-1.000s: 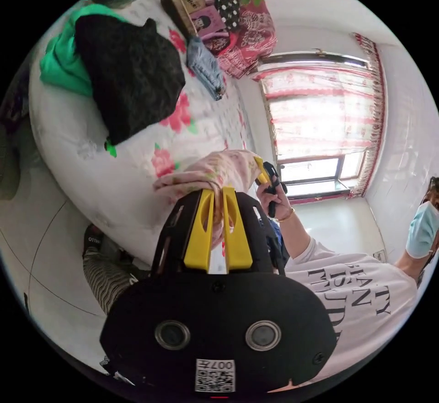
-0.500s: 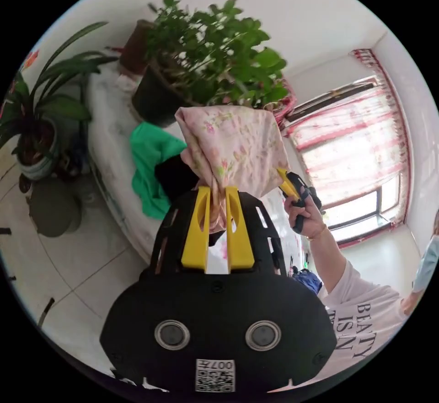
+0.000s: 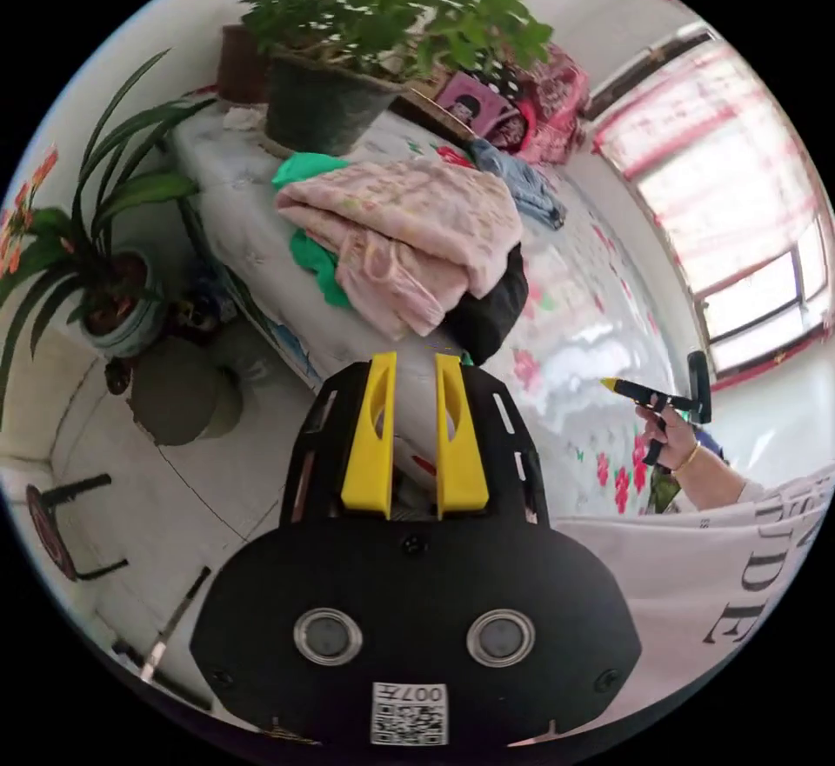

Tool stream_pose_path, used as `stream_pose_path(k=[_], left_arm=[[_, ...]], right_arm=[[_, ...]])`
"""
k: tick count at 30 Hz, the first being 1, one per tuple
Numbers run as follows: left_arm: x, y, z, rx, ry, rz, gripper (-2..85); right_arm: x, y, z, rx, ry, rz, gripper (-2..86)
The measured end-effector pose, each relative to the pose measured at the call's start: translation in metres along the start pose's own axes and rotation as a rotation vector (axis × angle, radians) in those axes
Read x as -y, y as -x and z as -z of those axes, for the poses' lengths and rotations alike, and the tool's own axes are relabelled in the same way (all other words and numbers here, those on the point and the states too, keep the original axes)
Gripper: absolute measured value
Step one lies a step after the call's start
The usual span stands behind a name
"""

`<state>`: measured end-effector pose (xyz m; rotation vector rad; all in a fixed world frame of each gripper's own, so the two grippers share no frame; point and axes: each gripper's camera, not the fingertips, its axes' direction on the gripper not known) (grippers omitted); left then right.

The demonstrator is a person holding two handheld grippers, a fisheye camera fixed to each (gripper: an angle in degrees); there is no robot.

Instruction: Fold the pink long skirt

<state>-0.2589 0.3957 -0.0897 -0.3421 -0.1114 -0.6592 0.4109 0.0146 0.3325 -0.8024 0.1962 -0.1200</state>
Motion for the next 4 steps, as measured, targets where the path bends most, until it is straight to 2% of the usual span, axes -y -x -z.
stream_pose_path(k=[4], left_arm=[[0.004,-0.088,-0.024,-0.062,0.083,-0.290,6.4]], right_arm=[[-0.088,-0.022,0.029,-0.077,-0.058,-0.185,7.7]])
